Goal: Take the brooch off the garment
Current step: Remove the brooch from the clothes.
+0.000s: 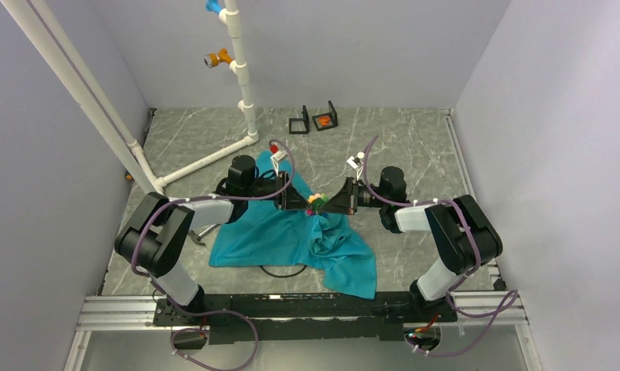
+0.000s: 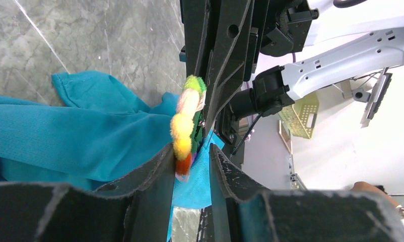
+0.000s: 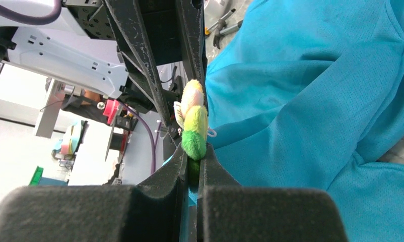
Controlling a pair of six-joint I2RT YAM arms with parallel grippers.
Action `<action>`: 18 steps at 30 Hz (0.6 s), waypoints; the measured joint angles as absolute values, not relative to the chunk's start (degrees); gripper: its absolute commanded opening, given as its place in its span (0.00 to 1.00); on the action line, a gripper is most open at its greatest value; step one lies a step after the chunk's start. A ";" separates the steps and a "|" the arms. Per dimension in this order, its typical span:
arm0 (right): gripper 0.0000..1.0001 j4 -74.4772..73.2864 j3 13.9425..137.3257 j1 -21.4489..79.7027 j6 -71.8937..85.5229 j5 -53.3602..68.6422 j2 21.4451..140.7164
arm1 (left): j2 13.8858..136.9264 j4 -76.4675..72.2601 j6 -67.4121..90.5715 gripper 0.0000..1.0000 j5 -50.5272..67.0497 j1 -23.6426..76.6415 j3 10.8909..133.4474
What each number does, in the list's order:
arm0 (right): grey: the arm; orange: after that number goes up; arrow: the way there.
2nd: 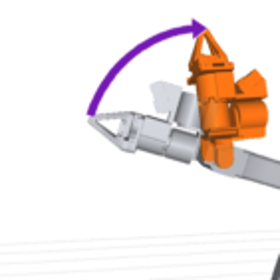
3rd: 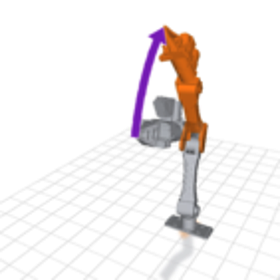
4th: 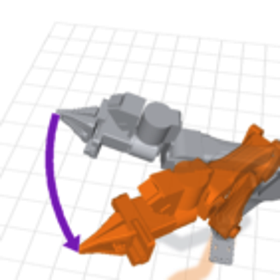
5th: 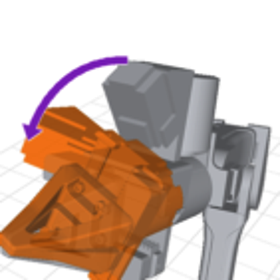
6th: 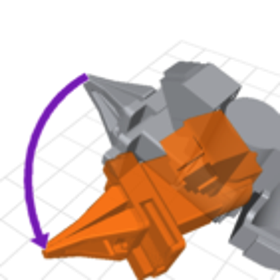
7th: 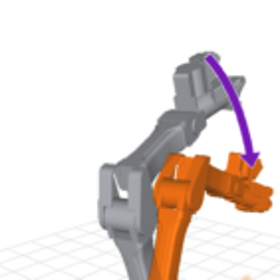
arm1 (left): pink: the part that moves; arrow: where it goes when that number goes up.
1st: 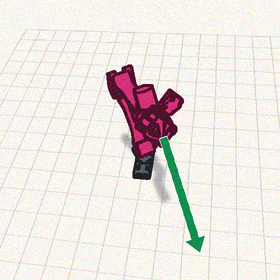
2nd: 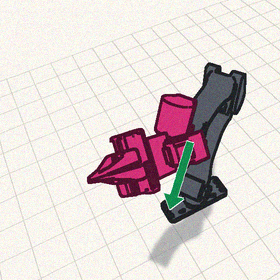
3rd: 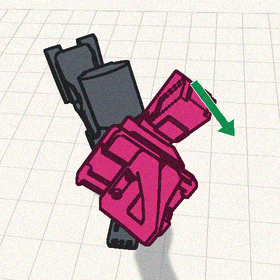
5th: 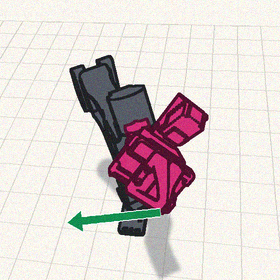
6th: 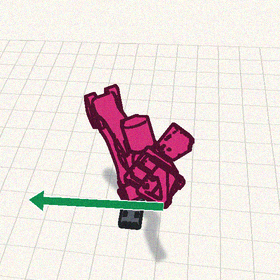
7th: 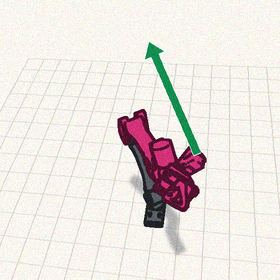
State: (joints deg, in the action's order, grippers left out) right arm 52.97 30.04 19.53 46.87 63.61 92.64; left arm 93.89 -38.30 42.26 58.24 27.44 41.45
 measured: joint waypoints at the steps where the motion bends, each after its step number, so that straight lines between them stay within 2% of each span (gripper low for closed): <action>1: 0.00 53.54 30.02 19.53 47.29 63.64 92.71 | 93.78 -38.28 41.78 0.34 58.24 27.44 41.47; 8: 0.00 58.46 30.02 19.57 49.89 63.64 93.25 | 93.71 -37.76 40.10 0.33 58.24 27.66 41.98; 14: 0.00 61.01 30.02 19.59 50.63 64.62 93.34 | 93.71 -36.97 39.20 0.17 58.13 28.64 43.79; 18: 0.00 61.19 30.02 19.57 50.54 64.97 93.34 | 93.71 -36.84 38.89 0.12 58.46 28.67 43.81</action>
